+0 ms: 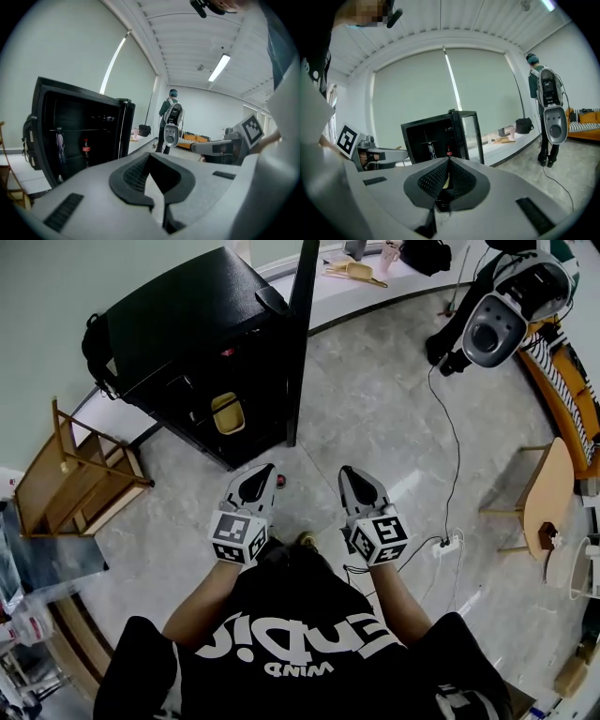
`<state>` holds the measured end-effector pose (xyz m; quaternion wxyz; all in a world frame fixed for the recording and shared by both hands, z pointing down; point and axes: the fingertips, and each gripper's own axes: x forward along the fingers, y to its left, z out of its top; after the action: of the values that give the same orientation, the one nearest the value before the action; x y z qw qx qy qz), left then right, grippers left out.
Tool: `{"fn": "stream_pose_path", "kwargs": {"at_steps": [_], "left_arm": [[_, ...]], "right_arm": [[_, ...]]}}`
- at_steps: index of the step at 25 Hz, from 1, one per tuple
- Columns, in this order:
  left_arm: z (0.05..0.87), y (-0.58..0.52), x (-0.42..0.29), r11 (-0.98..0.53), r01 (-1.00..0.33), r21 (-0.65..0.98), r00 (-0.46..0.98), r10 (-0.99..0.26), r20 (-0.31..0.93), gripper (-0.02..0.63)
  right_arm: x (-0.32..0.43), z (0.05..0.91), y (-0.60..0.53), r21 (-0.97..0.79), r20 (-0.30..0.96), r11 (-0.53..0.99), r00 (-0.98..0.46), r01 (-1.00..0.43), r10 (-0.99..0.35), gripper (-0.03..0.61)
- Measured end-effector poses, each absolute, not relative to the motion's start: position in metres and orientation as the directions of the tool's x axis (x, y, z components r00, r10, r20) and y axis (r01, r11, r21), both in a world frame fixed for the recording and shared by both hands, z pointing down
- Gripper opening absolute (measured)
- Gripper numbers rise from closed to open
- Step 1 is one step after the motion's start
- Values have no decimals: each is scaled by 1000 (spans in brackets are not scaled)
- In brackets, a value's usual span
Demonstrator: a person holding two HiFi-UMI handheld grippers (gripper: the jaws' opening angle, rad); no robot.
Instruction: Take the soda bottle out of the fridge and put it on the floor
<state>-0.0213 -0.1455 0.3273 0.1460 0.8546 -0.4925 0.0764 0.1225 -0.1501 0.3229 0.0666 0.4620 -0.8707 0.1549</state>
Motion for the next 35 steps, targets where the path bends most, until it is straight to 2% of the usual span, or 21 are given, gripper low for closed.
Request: {"fn": "stream_pose_path", "kwargs": {"at_steps": [8, 17, 35], "left_arm": [[277, -130, -48, -452, -884, 120, 467, -858, 213, 8], [276, -113, -97, -354, -929, 106, 369, -908, 199, 8], [282, -106, -97, -303, -943, 137, 325, -928, 185, 8]], "right_arm": [[143, 289, -143, -187, 214, 517, -548, -835, -809, 23], [137, 287, -136, -154, 202, 490, -513, -858, -834, 23], [132, 290, -129, -174, 184, 486, -514, -856, -838, 23]]}}
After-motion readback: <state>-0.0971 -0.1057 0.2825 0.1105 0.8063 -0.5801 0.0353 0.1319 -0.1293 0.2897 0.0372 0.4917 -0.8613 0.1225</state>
